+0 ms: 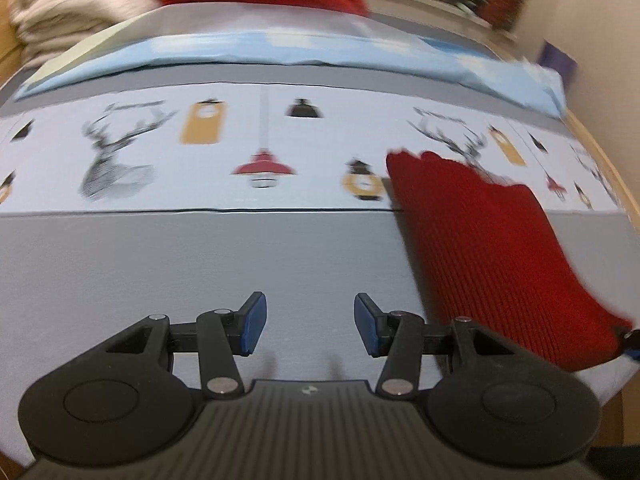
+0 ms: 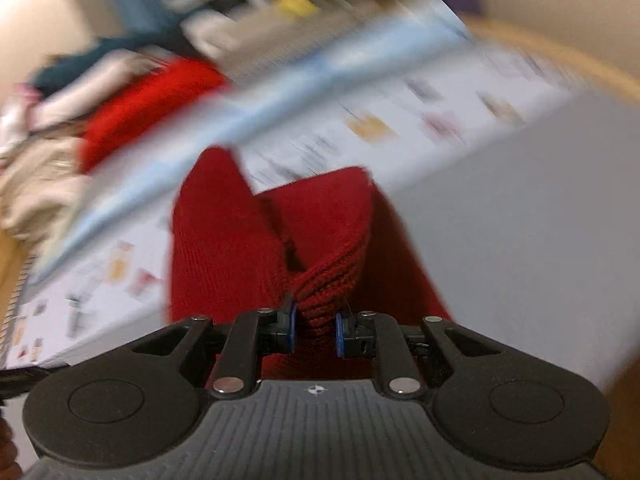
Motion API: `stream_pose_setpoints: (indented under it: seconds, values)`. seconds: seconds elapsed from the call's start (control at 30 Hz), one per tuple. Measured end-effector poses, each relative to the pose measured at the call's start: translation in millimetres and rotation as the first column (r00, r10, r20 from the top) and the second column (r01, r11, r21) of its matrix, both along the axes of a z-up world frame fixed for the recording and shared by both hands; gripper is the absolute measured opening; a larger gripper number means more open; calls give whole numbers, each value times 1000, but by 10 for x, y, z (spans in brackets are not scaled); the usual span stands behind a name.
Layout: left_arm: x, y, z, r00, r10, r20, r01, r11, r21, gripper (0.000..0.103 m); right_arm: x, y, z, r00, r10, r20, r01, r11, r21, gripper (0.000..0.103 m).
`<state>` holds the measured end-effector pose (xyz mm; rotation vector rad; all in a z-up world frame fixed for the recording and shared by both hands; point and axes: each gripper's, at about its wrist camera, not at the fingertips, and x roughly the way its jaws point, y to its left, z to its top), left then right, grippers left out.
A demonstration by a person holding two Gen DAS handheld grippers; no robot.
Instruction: Fold small clothes
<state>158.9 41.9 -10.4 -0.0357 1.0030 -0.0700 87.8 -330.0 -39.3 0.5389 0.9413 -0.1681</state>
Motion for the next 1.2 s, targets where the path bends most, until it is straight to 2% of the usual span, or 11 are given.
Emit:
stream_pose_setpoints:
  seconds: [0.07,0.13,0.23,0.33,0.5,0.6,0.67,0.73,0.9,1.07,1.2]
  values:
    - [18,-195,-52,999,-39,-1,39,999,12,54,-82,-240,-192,993,-84,-86,89,994,56,29]
    - [39,-316,-97,998,-59,-5,59,998,9,54,-127,-317,-147,995,-79,-54,83,994,73,39]
    - [69,-409,-142,997,-70,-11,70,998,-3,54,-107,-302,109,998,-37,48,39,999,-31,42]
    - [72,-453,-158,997,-79,-13,79,997,-5,54,103,-338,295,991,38,130,-39,999,0,48]
    - [28,-446,-165,995,-96,-12,96,995,5,54,771,-251,58,974,213,84,-217,975,44,74]
    - [3,-375,-171,995,-96,-19,96,995,13,54,1010,-117,-314,964,267,-2,-265,957,118,71]
    - [5,-337,-171,996,-91,-22,91,996,13,54,1038,-42,-499,970,236,-65,-221,958,181,44]
    - [23,-319,-157,996,-87,-18,87,996,3,54,989,-5,-425,975,218,-26,-210,959,190,31]
    - [49,-416,-119,996,-93,8,93,992,-88,54,707,-251,53,970,159,182,-186,973,138,27]
    - [-4,-803,-64,976,-202,77,216,940,-264,54,657,-405,-250,980,196,19,-196,981,10,27]
    - [-9,-1222,-298,957,-289,14,284,932,-226,54,776,-294,-553,970,241,-44,-242,970,-31,30]
